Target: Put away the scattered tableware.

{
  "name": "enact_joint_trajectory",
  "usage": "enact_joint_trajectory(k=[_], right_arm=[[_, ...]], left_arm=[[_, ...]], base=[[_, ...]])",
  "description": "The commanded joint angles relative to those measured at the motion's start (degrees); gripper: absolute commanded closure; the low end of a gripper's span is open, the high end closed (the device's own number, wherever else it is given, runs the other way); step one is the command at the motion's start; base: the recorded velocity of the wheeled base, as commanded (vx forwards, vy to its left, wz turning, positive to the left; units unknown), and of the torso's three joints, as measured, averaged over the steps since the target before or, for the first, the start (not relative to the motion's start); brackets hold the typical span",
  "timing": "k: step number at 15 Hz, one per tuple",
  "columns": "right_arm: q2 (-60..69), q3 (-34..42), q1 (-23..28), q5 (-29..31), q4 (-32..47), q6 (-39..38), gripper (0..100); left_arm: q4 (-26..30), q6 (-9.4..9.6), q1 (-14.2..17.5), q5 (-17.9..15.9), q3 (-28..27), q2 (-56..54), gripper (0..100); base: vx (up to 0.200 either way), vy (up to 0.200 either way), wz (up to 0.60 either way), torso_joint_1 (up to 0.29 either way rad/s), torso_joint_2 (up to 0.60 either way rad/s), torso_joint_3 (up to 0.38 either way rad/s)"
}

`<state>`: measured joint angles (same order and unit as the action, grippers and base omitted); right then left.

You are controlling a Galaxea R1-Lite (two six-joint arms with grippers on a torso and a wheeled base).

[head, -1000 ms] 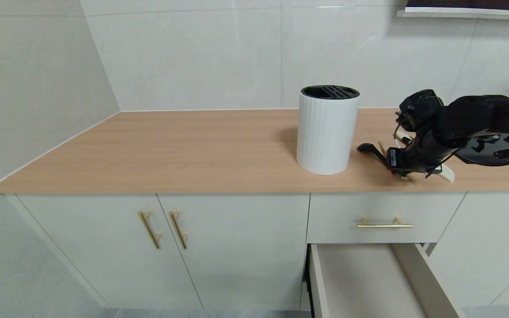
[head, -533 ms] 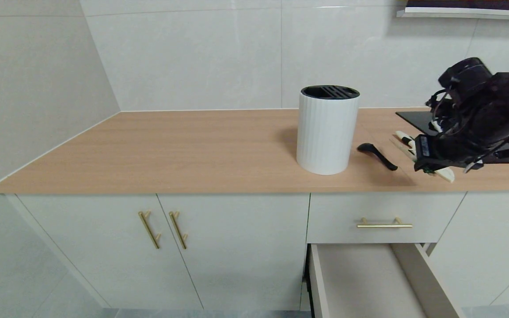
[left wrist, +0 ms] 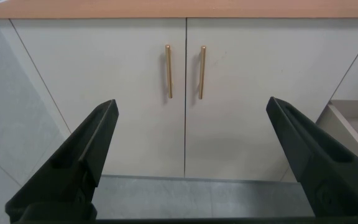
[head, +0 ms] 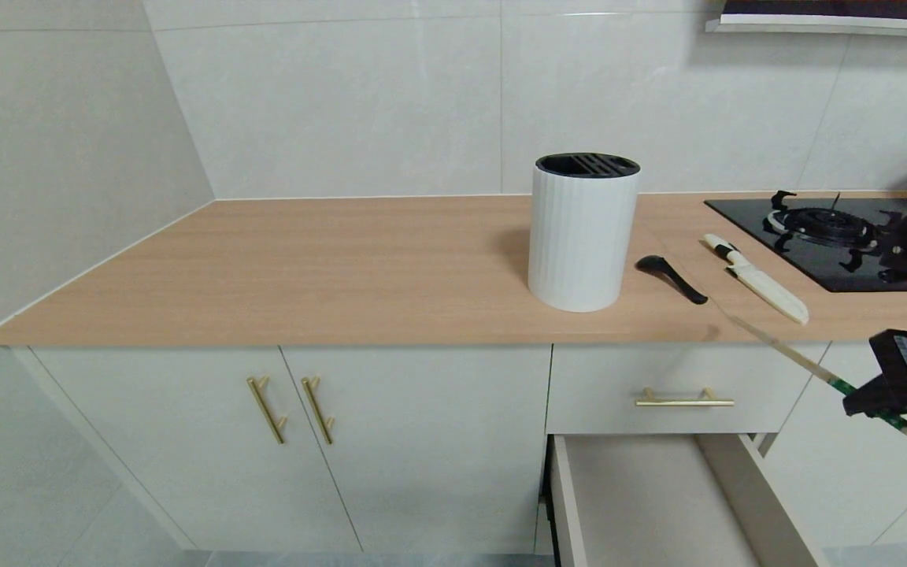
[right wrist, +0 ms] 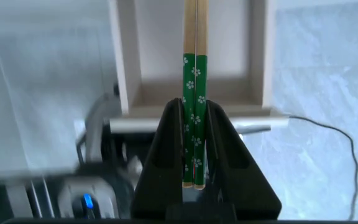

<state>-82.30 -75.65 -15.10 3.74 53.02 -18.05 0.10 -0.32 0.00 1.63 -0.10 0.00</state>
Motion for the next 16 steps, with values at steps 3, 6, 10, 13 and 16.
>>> enact_joint_trajectory(k=[3,6,10,13,16], right_arm=[[5.5,8.1,-3.2,-0.1,0.0,-0.1,100],[2.5,11.8,-3.7,-0.1,-2.6,-0.2,100],[0.7,14.1,-4.1,-0.1,-4.3,-0.1,100],[0.6,14.2,-4.1,-0.1,-4.3,-0.1,100],[0.2,14.4,-4.6,-0.1,-4.3,-0.1,100]], left_arm=[[0.0,-0.03,0.0,0.0,0.0,0.0,0],[0.0,-0.03,0.0,0.0,0.0,0.0,0],[0.0,-0.03,0.0,0.0,-0.1,0.0,0],[0.0,-0.03,0.0,0.0,0.0,0.0,0],[0.0,-0.03,0.0,0.0,0.0,0.0,0]], base=[[0.000,0.000,0.00,0.000,0.00,0.000],[0.000,0.000,0.00,0.000,0.00,0.000],[0.000,0.000,0.00,-0.095,0.26,0.183],[0.000,0.000,0.00,-0.147,0.46,0.299],[0.000,0.000,0.00,-0.136,0.47,0.323]])
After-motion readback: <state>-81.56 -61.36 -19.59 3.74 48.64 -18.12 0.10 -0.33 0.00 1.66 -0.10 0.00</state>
